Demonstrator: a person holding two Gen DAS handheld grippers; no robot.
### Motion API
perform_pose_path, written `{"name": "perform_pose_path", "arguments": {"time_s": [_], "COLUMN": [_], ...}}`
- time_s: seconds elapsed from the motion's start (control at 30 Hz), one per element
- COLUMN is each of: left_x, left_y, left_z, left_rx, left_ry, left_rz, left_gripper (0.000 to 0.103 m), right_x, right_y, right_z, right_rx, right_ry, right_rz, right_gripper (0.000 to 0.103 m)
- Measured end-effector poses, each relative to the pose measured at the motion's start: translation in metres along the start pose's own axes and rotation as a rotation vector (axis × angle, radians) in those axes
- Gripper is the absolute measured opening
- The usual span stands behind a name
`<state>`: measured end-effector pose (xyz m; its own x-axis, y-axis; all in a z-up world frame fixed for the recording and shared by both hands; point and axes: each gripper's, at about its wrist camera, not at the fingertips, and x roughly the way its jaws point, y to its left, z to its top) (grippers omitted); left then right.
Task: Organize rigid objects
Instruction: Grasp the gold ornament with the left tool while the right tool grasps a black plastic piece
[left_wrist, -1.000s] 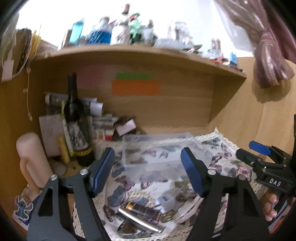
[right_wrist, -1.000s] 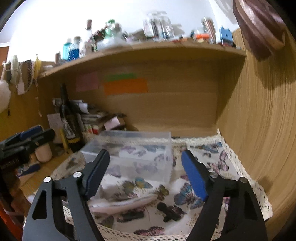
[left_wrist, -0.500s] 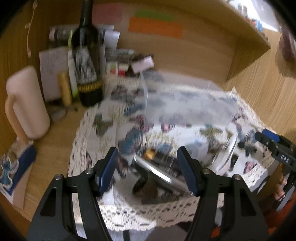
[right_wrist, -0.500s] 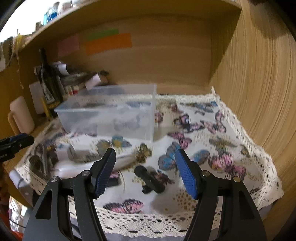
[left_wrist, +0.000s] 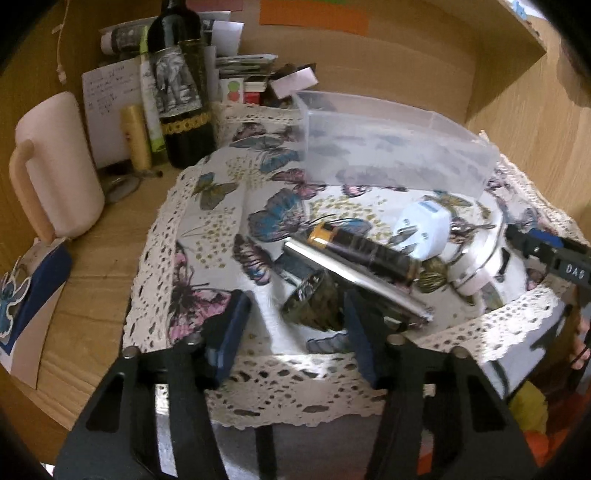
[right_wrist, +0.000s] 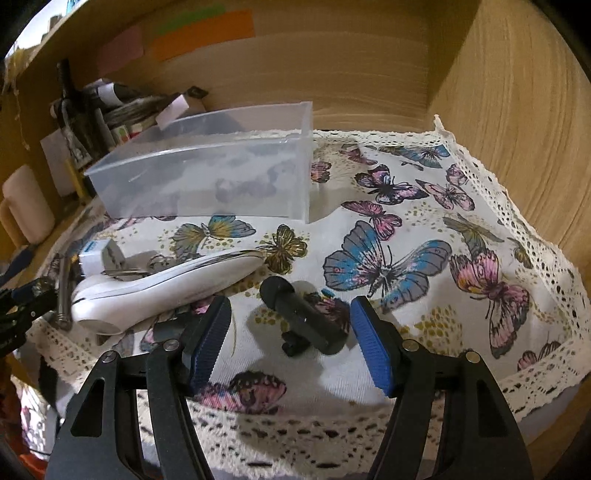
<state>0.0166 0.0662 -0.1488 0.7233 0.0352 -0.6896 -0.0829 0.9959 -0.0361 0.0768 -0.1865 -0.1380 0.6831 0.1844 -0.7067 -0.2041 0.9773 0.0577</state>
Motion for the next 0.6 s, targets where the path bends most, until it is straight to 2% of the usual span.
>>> {"name": "perform_pose_path", "arguments": {"time_s": [0.13,0.2,0.27,0.4,0.47,0.53,0.6], "left_x": [-0.002,-0.002,-0.002,-0.001,-0.002,-0.002,-0.001], "left_y": [0.002,0.006,0.011,0.017,0.017,0.017,0.017], "left_z": [0.000,0.001,0.003,0.005,0.007,0.009,0.013], "left_rx": [-0.003,-0.016,-0.039,-0.072,-0.071,-0.076,-0.082], "left_ry": [-0.005,-0.002,0.003,0.005,0.000,-0.003,-0.010], "left_rz": [0.011,0.017,0.004,-0.019,-0.011,-0.016,-0.020], "left_gripper": [0.033,0.021,0.018,0.014,0.013,0.013,0.013], "right_x": [0.009,0.011,0.010,0.002,-0.001,-0.004,-0.006], "right_y": [-0.001,-0.001,-0.003,-0.011,-0.014,-0.016,-0.018], "right_z": [0.004,0.004,0.003,-0.002,-0.005,-0.007,-0.007], "right_rx": [-0.017,-0.030,-0.031,-0.010,-0.008,0.002,0.017], "right_ry": [0.026,0.040,0.042,0.040,0.033,0.029,0.023], "right_rz": [-0.020,-0.028,-0.033,-0.013,-0.023,-0.012,0.002], "right_gripper": [0.064,0.061,0.052,0.040,0.027,0.021,0.021]}}
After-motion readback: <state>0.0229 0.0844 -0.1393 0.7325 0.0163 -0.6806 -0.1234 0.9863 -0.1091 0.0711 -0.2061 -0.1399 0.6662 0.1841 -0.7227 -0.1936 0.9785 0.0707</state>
